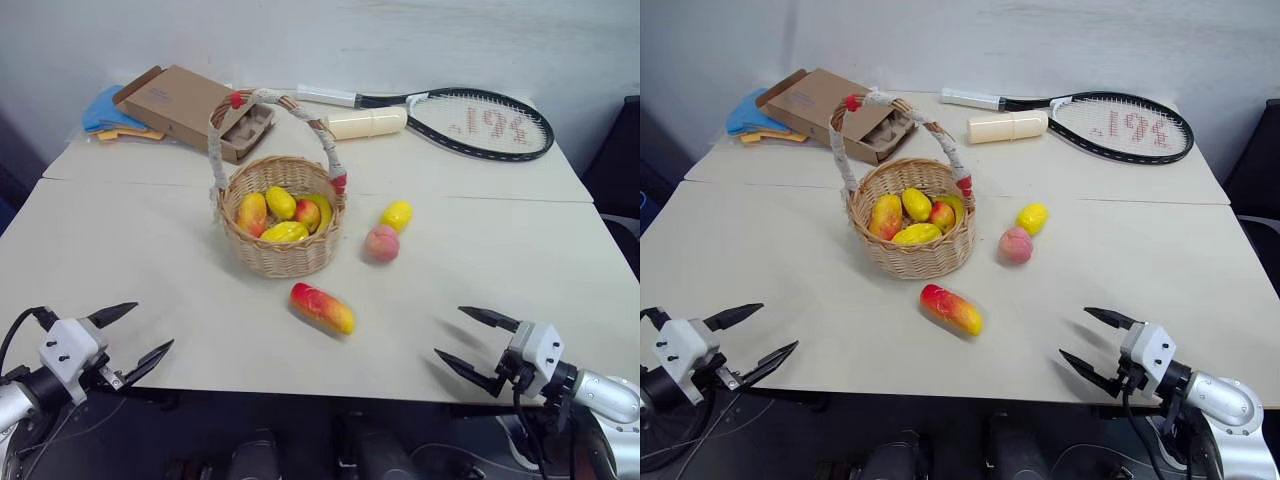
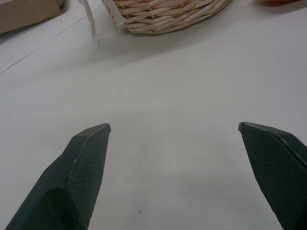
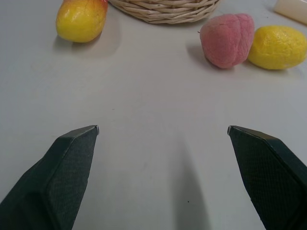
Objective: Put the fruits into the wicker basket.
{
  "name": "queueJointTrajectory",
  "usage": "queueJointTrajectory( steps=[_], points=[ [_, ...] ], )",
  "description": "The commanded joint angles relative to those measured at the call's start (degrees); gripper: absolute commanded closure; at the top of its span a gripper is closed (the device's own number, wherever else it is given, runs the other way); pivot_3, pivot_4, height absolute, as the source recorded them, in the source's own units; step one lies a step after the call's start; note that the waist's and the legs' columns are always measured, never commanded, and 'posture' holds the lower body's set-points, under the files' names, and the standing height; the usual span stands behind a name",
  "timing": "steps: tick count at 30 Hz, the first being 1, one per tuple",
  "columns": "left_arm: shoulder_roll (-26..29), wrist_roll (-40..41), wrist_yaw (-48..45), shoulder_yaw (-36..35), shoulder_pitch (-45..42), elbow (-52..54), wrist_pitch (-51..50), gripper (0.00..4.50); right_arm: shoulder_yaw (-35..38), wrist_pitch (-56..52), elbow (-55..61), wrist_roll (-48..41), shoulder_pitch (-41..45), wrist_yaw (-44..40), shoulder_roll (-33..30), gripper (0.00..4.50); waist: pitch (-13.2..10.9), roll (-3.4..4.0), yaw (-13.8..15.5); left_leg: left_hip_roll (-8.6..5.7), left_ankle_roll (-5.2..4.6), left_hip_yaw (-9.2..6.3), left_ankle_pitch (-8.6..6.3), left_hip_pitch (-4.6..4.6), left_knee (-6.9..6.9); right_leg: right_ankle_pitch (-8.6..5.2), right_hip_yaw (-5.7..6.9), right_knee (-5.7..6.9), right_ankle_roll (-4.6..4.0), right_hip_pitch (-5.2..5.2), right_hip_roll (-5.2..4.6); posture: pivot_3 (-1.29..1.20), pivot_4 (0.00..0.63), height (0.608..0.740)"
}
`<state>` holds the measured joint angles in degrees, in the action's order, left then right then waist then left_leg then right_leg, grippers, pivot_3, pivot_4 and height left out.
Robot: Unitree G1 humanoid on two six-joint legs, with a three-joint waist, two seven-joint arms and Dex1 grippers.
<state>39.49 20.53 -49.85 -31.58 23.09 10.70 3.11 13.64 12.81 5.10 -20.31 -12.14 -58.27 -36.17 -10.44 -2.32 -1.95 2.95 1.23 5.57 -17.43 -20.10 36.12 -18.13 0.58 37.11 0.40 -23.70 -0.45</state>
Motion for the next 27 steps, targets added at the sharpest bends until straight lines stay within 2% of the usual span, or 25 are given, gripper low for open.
queueJointTrajectory(
  steps=[1, 6, 10, 13, 15, 17, 19, 22, 27],
  points=[
    [2.30, 2.66, -2.74, -2.91, 0.92, 0.85, -0.82, 0.00, 2.03, -1.99, 1.24, -2.64, 0.89, 0.23, -1.54, 0.05, 0.00, 0.00, 0.11, 0.00, 0.00, 0.00, 0.00, 0.00, 0.00, 0.00, 0.00, 0.00, 0.00, 0.00, 0.00, 0.00, 0.150, 0.740],
    [4.12, 8.29, -5.09, -4.20, 0.74, 2.27, -7.49, 0.00, 1.08, -1.30, 0.53, -2.50, 0.10, -2.31, -2.87, 0.05, 0.00, 0.00, 0.25, 0.00, 0.00, -0.03, 0.00, 0.03, 0.01, 0.00, 0.03, -0.02, 0.00, -0.01, -0.01, 0.00, 0.150, 0.740],
    [4.95, 13.36, -7.85, -3.74, 1.08, 4.52, -13.62, 0.00, -0.35, -4.94, 3.19, -3.69, 1.40, -2.17, -2.83, 0.05, 0.00, 0.00, 0.25, 0.00, 0.00, -0.03, 0.00, 0.03, 0.04, 0.00, 0.03, -0.02, 0.00, -0.01, -0.02, 0.00, 0.150, 0.740],
    [5.32, 12.07, -9.32, -2.40, 1.36, 6.31, -13.58, 0.00, -3.99, -19.81, 14.07, -9.78, 5.44, 1.45, -4.19, 0.05, -0.04, 0.06, -0.45, 0.01, 0.00, -0.01, 0.00, 0.00, 0.03, 0.00, 0.00, 0.07, 0.00, -0.01, -0.01, 0.00, 0.150, 0.740],
    [4.70, 12.19, -9.01, -1.37, 1.03, 9.08, -13.82, 0.00, -9.57, -33.35, 21.93, -14.60, 12.23, 5.31, -5.26, 0.05, -0.05, 0.09, -1.23, 0.00, 0.03, 0.02, 0.02, -0.01, 0.03, -0.02, -0.05, 0.22, -0.03, -0.01, -0.01, 0.00, 0.150, 0.740],
    [4.25, 12.75, -9.09, -0.22, 0.62, 11.59, -14.02, 0.00, -14.46, -42.55, 25.33, -15.93, 18.89, 8.96, -4.77, 0.05, -0.05, 0.07, -1.43, 0.02, 0.11, 0.01, 0.06, -0.01, 0.04, -0.03, -0.07, 0.33, -0.06, -0.02, 0.01, 0.00, 0.150, 0.740],
    [4.12, 13.44, -9.22, 1.03, -0.17, 13.24, -14.83, 0.00, -19.12, -49.65, 25.45, -15.54, 24.47, 11.93, -3.34, 0.05, -0.02, 0.04, -1.25, 0.02, 0.13, -0.10, 0.08, 0.03, 0.03, -0.06, -0.01, 0.32, -0.10, -0.02, 0.04, 0.00, 0.150, 0.740],
    [4.48, 17.17, -9.33, 2.21, -0.30, 17.65, -18.50, 0.00, -26.94, -55.76, 23.17, -10.28, 30.82, 16.82, -0.15, 0.05, 0.04, -0.06, -0.95, 0.01, 0.17, -0.15, 0.09, -0.09, 0.07, -0.09, 0.03, 0.32, -0.11, -0.30, 0.02, 0.00, 0.150, 0.740],
    [4.31, 19.14, -8.29, 3.09, 0.33, 23.05, -21.28, 0.00, -35.82, -54.03, 14.99, 0.41, 37.27, 22.41, 6.77, 0.05, 0.09, -0.14, -1.16, -0.04, 0.14, -0.10, 0.08, -0.59, 0.32, -0.08, 0.00, 0.42, -0.09, -0.77, -0.09, 0.00, 0.150, 0.740]
  ],
)
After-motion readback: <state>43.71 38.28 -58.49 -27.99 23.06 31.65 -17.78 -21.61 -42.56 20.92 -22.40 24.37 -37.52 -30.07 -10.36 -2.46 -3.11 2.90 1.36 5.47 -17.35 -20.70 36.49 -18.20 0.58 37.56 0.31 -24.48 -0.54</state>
